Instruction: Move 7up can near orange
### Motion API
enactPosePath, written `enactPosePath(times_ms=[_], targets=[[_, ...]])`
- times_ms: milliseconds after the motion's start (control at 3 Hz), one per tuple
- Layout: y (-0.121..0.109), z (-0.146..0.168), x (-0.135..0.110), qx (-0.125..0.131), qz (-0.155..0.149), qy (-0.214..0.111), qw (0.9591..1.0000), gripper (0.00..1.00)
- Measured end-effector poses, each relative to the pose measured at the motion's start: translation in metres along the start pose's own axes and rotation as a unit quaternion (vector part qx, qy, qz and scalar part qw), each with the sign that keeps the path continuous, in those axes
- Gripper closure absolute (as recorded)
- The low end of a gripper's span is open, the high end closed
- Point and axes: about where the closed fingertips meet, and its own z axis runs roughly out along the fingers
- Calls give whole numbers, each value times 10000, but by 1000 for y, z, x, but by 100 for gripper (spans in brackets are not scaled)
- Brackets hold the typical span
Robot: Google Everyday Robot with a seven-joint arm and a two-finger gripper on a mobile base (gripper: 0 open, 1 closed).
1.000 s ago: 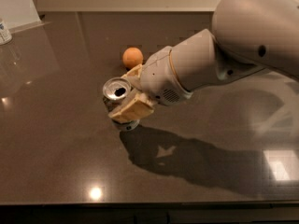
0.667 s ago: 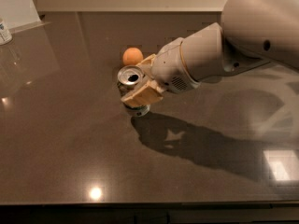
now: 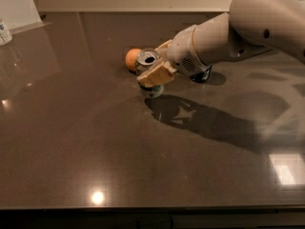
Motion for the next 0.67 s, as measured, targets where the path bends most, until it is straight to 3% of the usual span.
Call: enactPosePath(times_ms=[667], targets=[[-53, 8, -4, 329, 306, 22, 9990, 100]])
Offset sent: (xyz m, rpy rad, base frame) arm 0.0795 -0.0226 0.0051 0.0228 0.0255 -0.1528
